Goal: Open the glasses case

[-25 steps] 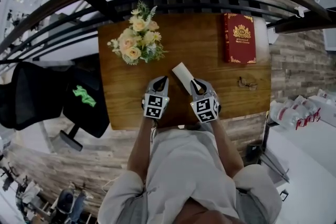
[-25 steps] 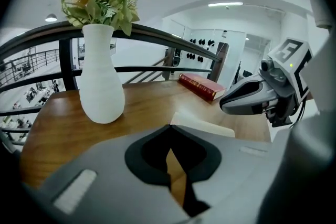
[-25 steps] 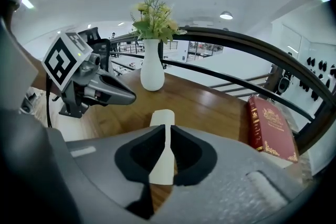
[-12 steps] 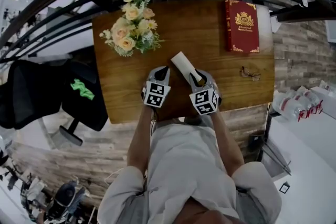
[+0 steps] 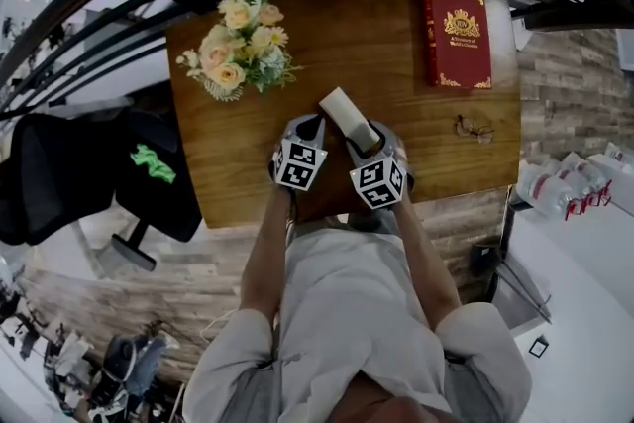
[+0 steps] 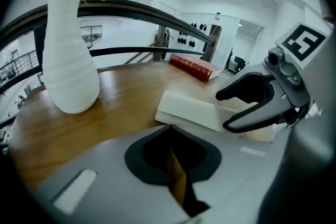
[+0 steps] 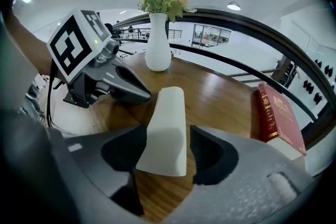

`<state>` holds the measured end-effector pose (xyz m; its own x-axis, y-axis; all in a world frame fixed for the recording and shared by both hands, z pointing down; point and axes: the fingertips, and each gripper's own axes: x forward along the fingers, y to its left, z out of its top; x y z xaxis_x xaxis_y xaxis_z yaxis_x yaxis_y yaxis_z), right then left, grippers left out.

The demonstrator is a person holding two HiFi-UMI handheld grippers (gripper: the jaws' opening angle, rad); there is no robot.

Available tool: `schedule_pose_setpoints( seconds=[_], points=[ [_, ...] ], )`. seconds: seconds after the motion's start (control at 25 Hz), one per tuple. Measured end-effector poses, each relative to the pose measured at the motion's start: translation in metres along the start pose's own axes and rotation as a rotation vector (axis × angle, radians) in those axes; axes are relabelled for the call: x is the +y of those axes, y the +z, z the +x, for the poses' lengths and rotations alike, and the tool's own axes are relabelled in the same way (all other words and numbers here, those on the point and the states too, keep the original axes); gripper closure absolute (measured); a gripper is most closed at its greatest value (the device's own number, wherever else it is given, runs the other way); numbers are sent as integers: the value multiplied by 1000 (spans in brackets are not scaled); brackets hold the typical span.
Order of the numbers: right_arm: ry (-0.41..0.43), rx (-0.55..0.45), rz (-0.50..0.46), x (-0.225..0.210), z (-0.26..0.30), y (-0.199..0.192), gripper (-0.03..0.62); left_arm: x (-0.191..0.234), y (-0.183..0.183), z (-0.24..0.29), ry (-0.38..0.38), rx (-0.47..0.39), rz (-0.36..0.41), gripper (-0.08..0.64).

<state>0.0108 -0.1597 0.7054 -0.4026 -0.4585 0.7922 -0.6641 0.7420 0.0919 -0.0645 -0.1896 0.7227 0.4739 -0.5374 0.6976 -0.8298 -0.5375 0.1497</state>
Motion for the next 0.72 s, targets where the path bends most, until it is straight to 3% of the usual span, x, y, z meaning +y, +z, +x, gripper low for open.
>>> schedule_pose_setpoints(
  seconds=[0.28,0.72],
  points=[
    [24,55,-26,6,15,-9,253,0,1,8,2,22,17,540],
    [62,68,-12,9,23,-13,279,-3,2,15,-6,31,26,540]
  ],
)
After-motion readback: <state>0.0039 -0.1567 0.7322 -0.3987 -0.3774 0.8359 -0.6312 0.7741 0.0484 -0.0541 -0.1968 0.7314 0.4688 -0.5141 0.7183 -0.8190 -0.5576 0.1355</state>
